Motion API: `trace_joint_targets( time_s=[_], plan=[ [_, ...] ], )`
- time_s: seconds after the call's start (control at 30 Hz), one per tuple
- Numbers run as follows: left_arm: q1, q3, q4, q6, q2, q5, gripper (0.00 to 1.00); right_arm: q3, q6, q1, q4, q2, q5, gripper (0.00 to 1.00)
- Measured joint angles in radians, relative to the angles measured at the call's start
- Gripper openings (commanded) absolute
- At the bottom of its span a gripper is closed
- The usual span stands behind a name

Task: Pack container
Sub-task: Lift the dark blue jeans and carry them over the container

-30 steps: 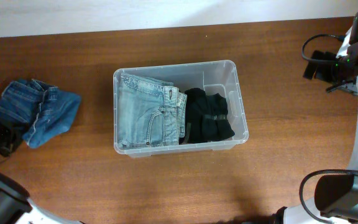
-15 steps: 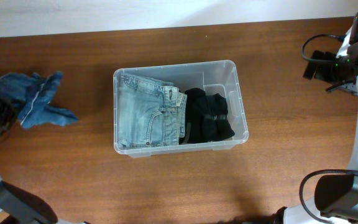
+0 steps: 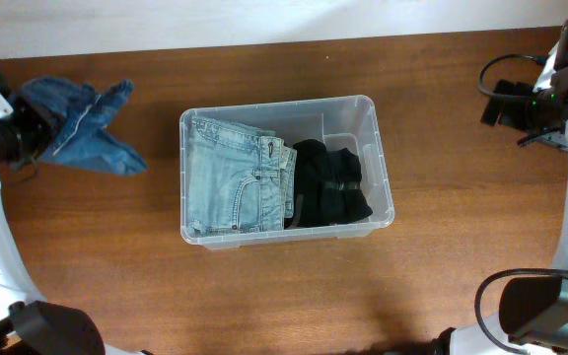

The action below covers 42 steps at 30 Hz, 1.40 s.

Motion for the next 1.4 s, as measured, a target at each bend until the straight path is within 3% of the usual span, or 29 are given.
trace_joint_targets(
  time_s=[0.47, 1.0, 1.4],
  plan=[
    [-0.284, 0.298, -0.063, -0.039, -0.003, 0.070, 0.01, 0.000, 0.000, 0.000, 0.000, 0.000, 0.000, 0.99],
    [-0.830, 0.303, 0.220, -0.074, 0.000, 0.182, 0.01, 0.000, 0.000, 0.000, 0.000, 0.000, 0.000, 0.99],
    [-0.984, 0.309, 0.327, -0.073, 0.221, 0.254, 0.01, 0.000, 0.000, 0.000, 0.000, 0.000, 0.000, 0.99]
  ],
)
